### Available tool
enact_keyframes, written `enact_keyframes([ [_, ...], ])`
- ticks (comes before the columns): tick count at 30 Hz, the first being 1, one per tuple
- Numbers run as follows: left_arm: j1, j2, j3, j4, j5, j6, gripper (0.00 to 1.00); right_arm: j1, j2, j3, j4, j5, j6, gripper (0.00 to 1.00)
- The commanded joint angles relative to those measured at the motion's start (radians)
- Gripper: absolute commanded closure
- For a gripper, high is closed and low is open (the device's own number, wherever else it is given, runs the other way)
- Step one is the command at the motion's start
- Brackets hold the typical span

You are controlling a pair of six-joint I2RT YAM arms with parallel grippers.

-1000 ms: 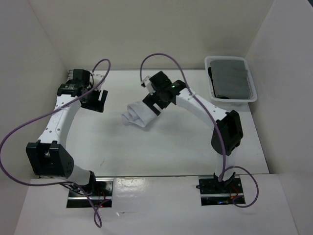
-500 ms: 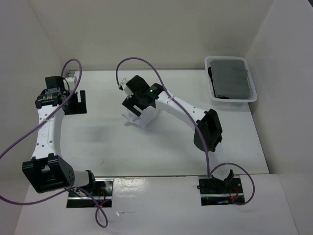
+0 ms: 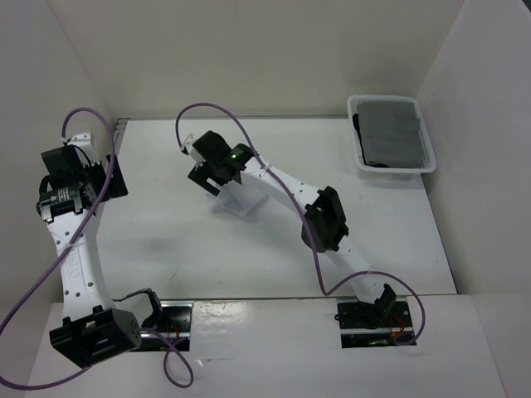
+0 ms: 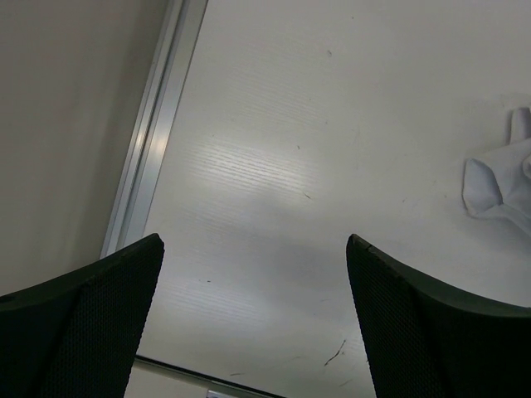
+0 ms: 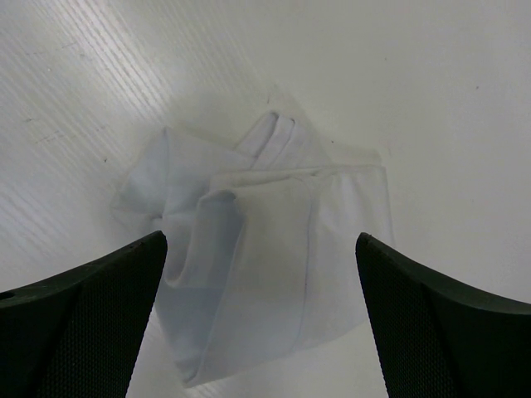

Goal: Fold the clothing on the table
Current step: Flatten the skirt out

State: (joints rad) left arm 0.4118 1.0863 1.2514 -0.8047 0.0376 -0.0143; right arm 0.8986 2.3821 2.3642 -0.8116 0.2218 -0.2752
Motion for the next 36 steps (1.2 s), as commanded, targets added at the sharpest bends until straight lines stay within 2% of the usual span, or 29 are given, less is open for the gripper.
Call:
enact_keyframes([
  [1, 0.018, -0.031, -0.015, 0.044, -0.011, -0.030, 0.03, 0.008, 0.020, 0.069, -0.027, -0.001, -0.005, 0.01],
  [7, 0.018, -0.031, -0.015, 0.044, -0.002, -0.021, 0.02, 0.008, 0.029, 0.060, -0.037, 0.013, -0.015, 0.01],
  [16, 0.018, 0.006, -0.024, 0.044, 0.073, -0.001, 0.02, -0.003, 0.029, 0.018, -0.009, 0.042, -0.024, 0.12],
  [19, 0.018, 0.017, -0.024, 0.044, 0.084, 0.010, 0.02, -0.003, 0.038, -0.008, 0.002, 0.042, -0.024, 0.19],
  [29, 0.018, 0.037, -0.043, 0.044, 0.104, 0.019, 0.02, -0.012, 0.077, -0.042, 0.032, 0.071, -0.042, 0.51],
  [32, 0.018, 0.046, -0.052, 0.044, 0.104, 0.028, 0.02, -0.021, 0.101, 0.032, 0.011, 0.071, -0.042, 0.70],
  [33, 0.018, 0.046, -0.052, 0.044, 0.114, 0.028, 0.02, -0.021, 0.111, 0.061, -0.001, 0.071, -0.033, 0.80],
  [36, 0.018, 0.055, -0.052, 0.044, 0.127, 0.040, 0.02, -0.030, 0.088, 0.129, 0.003, 0.080, -0.033, 0.92],
])
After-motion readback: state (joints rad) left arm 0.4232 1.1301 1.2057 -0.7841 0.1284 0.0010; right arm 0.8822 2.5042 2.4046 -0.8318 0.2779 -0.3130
